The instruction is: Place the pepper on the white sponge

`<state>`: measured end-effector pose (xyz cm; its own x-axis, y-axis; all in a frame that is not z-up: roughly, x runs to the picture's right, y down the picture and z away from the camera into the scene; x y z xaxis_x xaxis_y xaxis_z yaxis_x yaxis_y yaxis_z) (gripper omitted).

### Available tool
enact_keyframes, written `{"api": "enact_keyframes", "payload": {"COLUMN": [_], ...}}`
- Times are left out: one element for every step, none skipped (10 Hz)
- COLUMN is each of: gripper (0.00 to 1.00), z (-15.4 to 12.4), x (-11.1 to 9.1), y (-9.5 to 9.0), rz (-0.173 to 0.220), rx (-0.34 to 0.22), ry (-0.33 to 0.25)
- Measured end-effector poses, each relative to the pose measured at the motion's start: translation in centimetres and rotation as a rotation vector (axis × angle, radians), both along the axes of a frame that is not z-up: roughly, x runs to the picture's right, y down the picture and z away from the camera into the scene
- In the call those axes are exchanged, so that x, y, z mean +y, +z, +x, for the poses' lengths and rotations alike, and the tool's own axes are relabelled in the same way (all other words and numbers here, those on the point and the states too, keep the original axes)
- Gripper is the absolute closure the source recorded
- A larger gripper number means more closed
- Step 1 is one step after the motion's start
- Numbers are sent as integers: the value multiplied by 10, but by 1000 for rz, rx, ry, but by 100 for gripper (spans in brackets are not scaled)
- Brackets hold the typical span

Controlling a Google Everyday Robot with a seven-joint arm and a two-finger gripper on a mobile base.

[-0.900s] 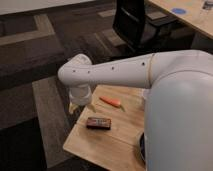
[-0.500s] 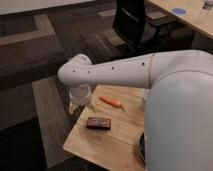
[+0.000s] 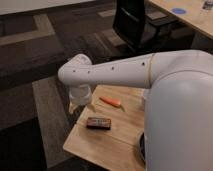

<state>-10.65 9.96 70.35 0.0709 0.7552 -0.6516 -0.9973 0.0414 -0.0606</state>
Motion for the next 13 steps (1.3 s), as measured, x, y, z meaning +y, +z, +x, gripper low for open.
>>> {"api": "enact_keyframes", "payload": {"gripper": [35, 35, 35, 35, 35, 35, 35, 35, 35, 35, 35, 35, 35], "z": [0, 0, 0, 0, 0, 0, 0, 0, 0, 0, 0, 0, 0], "x": [0, 0, 0, 0, 0, 0, 0, 0, 0, 0, 0, 0, 0], "y": [0, 0, 0, 0, 0, 0, 0, 0, 0, 0, 0, 0, 0], "rz": [0, 0, 0, 0, 0, 0, 0, 0, 0, 0, 0, 0, 0], "rx": [0, 0, 0, 0, 0, 0, 0, 0, 0, 0, 0, 0, 0], "ry": [0, 0, 0, 0, 0, 0, 0, 0, 0, 0, 0, 0, 0]}}
